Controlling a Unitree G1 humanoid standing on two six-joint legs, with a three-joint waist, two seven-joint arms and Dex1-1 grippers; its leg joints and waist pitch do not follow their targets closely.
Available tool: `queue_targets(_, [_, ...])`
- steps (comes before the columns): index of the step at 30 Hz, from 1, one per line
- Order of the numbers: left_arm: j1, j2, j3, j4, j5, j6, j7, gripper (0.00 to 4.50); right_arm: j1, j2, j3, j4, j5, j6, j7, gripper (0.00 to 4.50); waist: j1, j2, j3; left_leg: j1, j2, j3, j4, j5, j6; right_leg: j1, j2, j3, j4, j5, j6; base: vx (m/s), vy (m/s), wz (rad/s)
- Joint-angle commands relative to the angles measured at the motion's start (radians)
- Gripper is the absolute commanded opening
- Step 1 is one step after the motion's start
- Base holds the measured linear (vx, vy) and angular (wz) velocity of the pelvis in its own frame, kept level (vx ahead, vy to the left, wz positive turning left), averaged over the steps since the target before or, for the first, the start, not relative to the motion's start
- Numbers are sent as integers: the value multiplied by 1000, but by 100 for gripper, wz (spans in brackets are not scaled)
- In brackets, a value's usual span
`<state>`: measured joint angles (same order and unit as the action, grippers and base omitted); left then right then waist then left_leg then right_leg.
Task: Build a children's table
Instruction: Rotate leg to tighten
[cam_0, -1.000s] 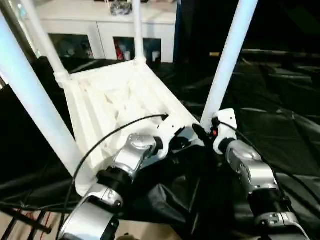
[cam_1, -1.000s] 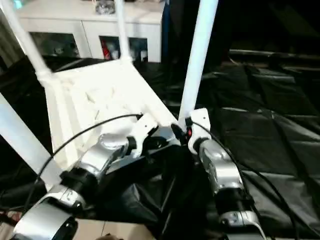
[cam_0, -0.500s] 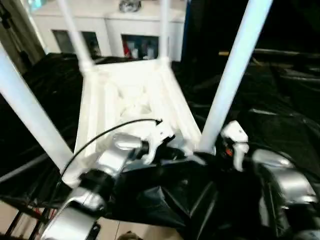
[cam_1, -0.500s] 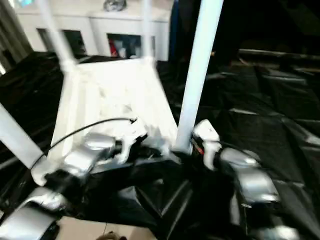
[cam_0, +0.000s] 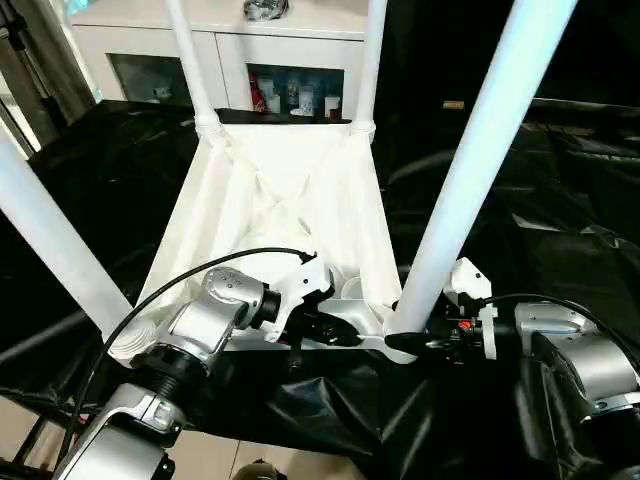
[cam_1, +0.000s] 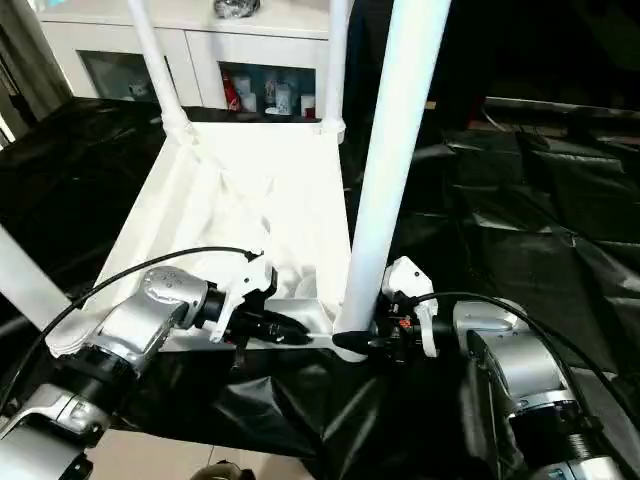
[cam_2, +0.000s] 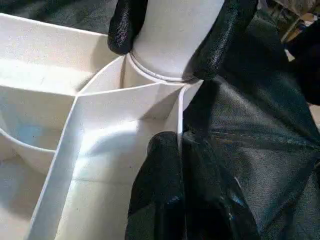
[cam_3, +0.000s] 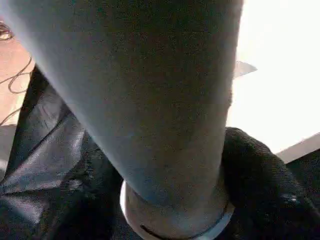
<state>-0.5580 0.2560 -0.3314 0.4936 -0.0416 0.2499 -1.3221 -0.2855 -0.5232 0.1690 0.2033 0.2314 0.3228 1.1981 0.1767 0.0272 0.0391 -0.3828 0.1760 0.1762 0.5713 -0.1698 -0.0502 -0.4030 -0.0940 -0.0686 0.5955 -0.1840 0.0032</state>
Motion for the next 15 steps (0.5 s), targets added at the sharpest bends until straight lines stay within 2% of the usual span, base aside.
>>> queue_targets(1, [-10,-23,-1,-60,-52,-7,-18,0,22,10,69,-10,0,23,39,261,1,-19,-61,14,57,-13,-54,-148,96,51,-64,41,-55,-117,-242,0,0,0])
queue_targets(2, [-7,-22,-2,-65,-52,-4,-18,0,24,9,69,-10,-1,23,41,248,1,-17,-61,14,58,-14,-54,-148,97,50,-64,40,-55,-116,-243,0,0,0])
queue_targets(11, [-2,-37,10,-65,-45,-6,26,0,46,30,59,-13,-2,27,-1,237,0,-21,-60,14,57,-14,-55,-171,87,50,-66,41,-59,-159,-233,0,0,0])
queue_targets(13, [-17,-72,31,-34,-36,-18,100,0,30,101,22,50,-41,19,-163,236,-2,-20,-58,14,56,-15,-57,-183,77,47,-66,42,-61,-184,-228,0,0,0])
queue_targets(14, [-23,-86,36,-21,-29,-21,129,0,19,131,5,79,-53,22,-229,235,-8,-19,-55,13,54,-15,-59,-207,60,44,-66,42,-66,-223,-222,0,0,0])
queue_targets(15, [-27,-94,38,-13,-25,-24,147,0,13,149,-5,97,-59,26,-268,233,-17,-22,-52,11,51,-18,-65,-240,36,48,-68,39,-72,-287,-203,0,0,0])
